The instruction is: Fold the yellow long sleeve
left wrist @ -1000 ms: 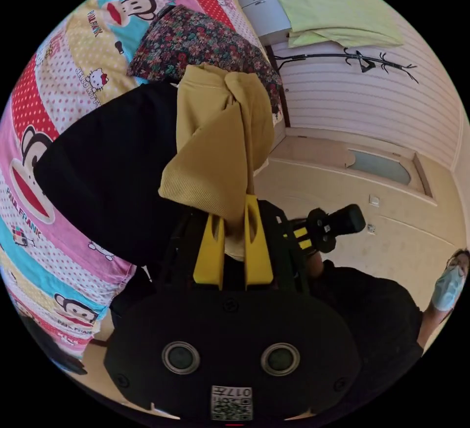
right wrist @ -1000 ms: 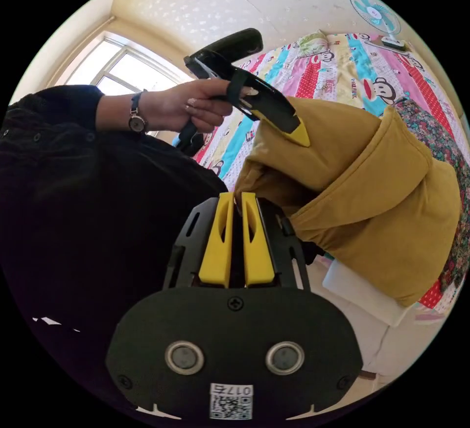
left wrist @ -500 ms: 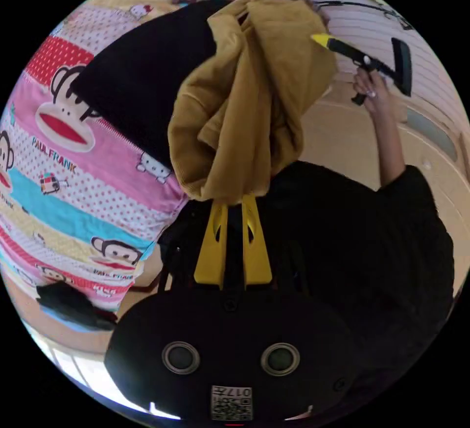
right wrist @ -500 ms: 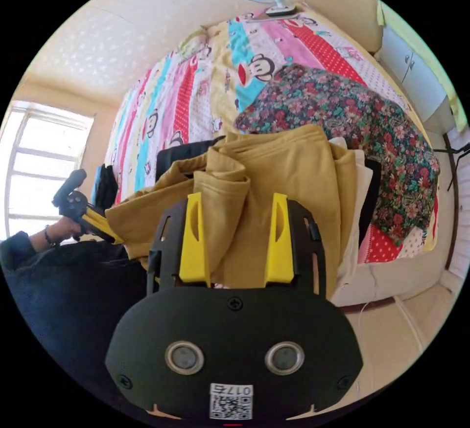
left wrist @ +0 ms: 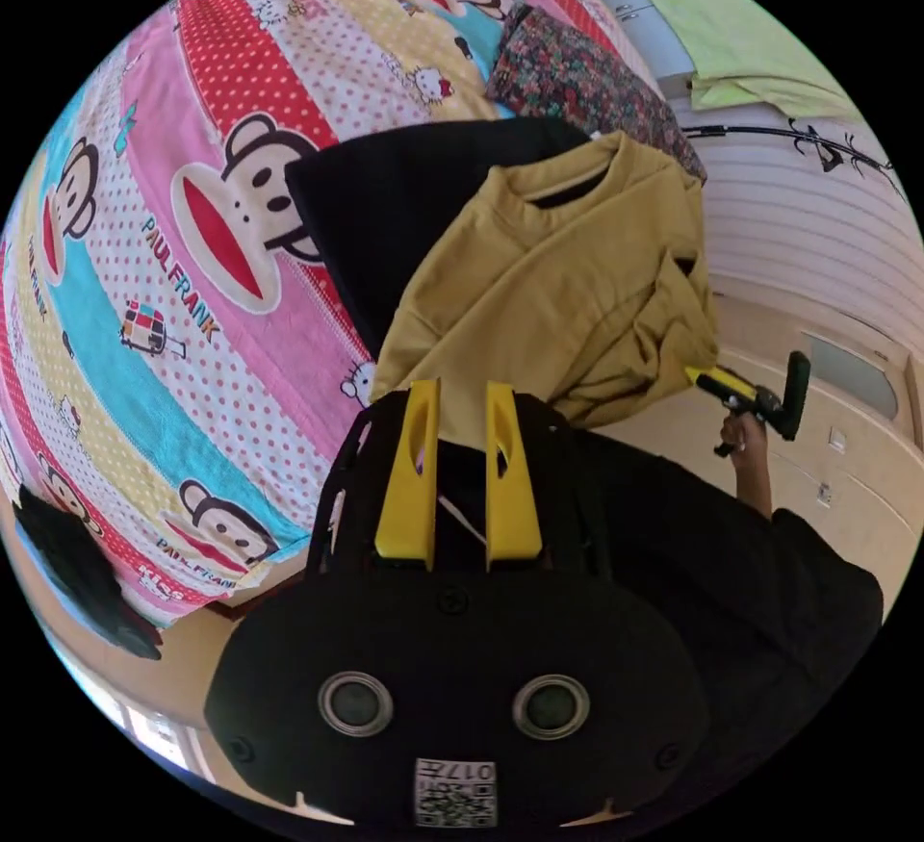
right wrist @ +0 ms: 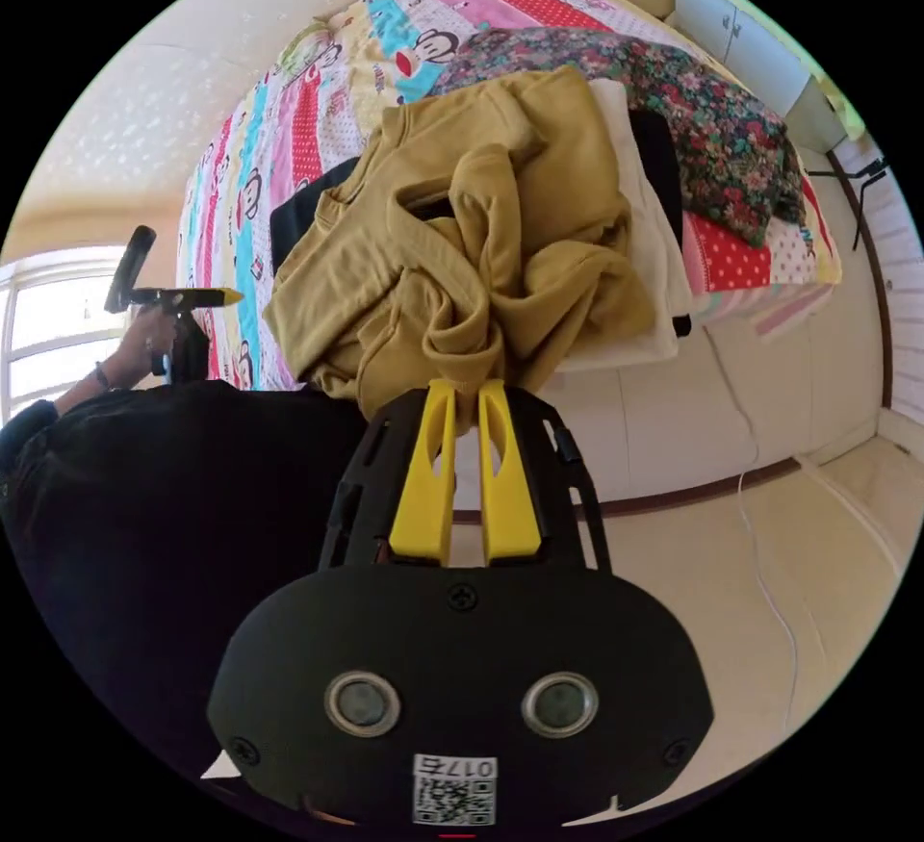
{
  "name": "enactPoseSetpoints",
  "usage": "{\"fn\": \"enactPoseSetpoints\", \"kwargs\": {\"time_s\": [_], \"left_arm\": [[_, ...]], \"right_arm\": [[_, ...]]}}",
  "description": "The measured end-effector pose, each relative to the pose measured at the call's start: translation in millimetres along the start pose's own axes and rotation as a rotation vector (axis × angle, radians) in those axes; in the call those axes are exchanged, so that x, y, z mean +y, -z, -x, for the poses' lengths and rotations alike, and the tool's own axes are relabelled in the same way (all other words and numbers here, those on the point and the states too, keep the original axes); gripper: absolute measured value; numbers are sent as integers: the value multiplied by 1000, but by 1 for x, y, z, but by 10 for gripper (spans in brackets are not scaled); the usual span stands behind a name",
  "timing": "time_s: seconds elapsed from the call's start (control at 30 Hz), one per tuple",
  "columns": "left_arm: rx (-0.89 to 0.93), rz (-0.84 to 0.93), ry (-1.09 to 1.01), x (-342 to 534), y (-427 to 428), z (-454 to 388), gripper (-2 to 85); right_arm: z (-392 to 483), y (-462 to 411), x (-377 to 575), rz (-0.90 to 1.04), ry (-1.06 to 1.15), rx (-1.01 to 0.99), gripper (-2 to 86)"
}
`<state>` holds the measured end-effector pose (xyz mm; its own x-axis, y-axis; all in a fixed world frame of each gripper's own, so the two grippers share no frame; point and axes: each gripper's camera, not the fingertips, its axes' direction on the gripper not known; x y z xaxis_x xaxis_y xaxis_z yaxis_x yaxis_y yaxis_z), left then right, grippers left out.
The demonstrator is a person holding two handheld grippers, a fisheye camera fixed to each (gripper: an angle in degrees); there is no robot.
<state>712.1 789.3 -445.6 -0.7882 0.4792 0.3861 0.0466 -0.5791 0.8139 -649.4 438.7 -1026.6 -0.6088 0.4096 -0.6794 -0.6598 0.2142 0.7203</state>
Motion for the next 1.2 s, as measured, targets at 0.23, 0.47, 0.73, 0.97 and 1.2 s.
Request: {"fn": "enactPoseSetpoints", "kwargs": {"time_s": [0.23, 0.47, 0.73, 0.97, 1.2], "left_arm": [[-137, 14, -116, -80, -27, -48, 90], [-289, 108, -90, -105, -87, -71, 111], [-139, 10, -98, -49, -70, -118, 19], [352, -229, -331, 31, 67, -155, 3], [517, -440, -883, 129, 218, -237, 0]], "right_arm": [[-3, -33, 28, 145, -242, -74, 44], [7, -35, 45, 161, -274, -115, 30], [4, -34, 50, 95, -319, -105, 19], [20, -20, 56, -55, -304, -183, 9], [66, 18, 107, -350, -227, -287, 6]]}}
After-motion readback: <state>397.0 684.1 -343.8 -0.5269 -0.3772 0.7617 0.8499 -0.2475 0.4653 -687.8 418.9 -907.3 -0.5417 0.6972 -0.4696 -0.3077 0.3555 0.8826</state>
